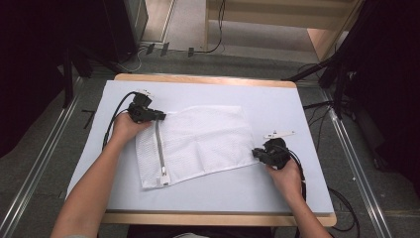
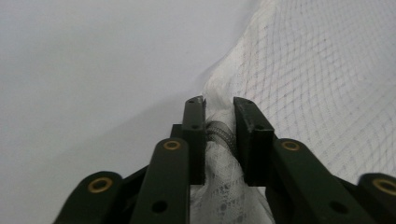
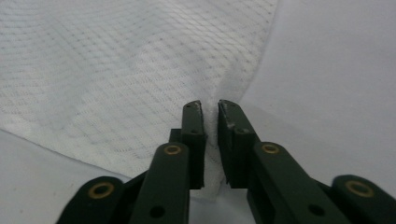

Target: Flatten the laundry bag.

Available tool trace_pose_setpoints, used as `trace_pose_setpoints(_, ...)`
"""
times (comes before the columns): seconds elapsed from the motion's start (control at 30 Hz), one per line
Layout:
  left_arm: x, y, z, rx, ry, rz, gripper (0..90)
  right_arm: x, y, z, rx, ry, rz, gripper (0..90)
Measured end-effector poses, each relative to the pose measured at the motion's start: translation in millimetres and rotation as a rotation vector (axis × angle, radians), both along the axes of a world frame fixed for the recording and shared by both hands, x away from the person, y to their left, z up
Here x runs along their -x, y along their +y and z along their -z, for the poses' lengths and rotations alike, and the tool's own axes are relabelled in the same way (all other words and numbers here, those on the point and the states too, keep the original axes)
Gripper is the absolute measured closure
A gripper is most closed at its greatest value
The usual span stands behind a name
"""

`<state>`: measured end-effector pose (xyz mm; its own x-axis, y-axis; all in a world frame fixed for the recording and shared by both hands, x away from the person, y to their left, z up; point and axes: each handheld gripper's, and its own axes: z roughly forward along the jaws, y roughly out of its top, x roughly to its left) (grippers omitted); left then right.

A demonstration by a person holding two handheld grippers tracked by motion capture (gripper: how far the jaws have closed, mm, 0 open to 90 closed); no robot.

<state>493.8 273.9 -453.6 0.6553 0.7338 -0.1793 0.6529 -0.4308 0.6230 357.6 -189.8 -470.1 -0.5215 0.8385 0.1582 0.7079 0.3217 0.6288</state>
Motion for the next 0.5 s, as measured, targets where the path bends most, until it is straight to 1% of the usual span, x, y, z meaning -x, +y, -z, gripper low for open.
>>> trace_pose_setpoints(0.03,0.2,-0.4,0.1,-0.001,0.004,0.004,80.6,-1.2,-0.5,-0.2,-0.011,0.012,0.004,90.0)
trace_pose_setpoints(0.07,0.2,-0.3,0.3,-0.002,0.003,-0.003,80.6,-1.2,-0.5,-0.2,-0.011,0.012,0.004,90.0)
trace_pose_setpoints(0.1,-0.1,-0.1,0.1,-0.003,0.009,-0.009,85.0,-3.4,-1.1,-0.4,-0.022,0.03,-0.003,90.0)
trace_pose_setpoints(0.13,-0.3,-0.2,0.3,-0.002,0.009,-0.015,86.2,-4.2,-0.9,-1.0,-0.014,0.031,-0.012,90.0)
trace_pose_setpoints(0.17,-1.3,-0.3,-0.5,0.002,0.028,-0.036,86.8,-5.0,-0.1,-1.8,-0.009,0.035,-0.014,90.0)
trace_pose_setpoints(0.2,-1.3,-0.3,-0.5,0.002,0.028,-0.036,87.1,-5.8,-0.1,-2.6,-0.008,0.042,-0.014,90.0)
trace_pose_setpoints(0.27,-1.3,-0.3,-1.4,0.006,0.039,-0.048,87.4,-7.9,-0.2,-2.9,-0.01,0.043,-0.014,90.0)
trace_pose_setpoints(0.3,-0.8,1.5,-2.3,0.023,0.067,-0.073,87.5,-9.5,-0.6,-3.4,-0.015,0.042,-0.009,90.0)
trace_pose_setpoints(0.33,-0.8,1.5,-2.3,0.023,0.067,-0.073,87.5,-9.5,-0.6,-3.4,-0.015,0.042,-0.009,90.0)
trace_pose_setpoints(0.37,2.2,3.2,-3.8,0.027,0.075,-0.08,87.5,-14.3,-2.8,-4.5,-0.022,0.035,0.001,90.0)
trace_pose_setpoints(0.4,4.6,3.9,-4.9,0.025,0.071,-0.084,87.4,-17.6,-4.1,-4.8,-0.023,0.035,0.007,90.0)
trace_pose_setpoints(0.43,6.9,5.0,-6.3,0.037,0.073,-0.086,87.4,-21.5,-4.9,-4.6,-0.028,0.033,0.011,90.0)
trace_pose_setpoints(0.47,6.9,5.0,-6.3,0.037,0.073,-0.086,87.4,-25.2,-5.4,-4.5,-0.022,0.037,0.015,90.0)
trace_pose_setpoints(0.5,9.2,6.3,-7.8,0.046,0.076,-0.088,87.4,-25.2,-5.4,-4.5,-0.022,0.037,0.015,90.0)
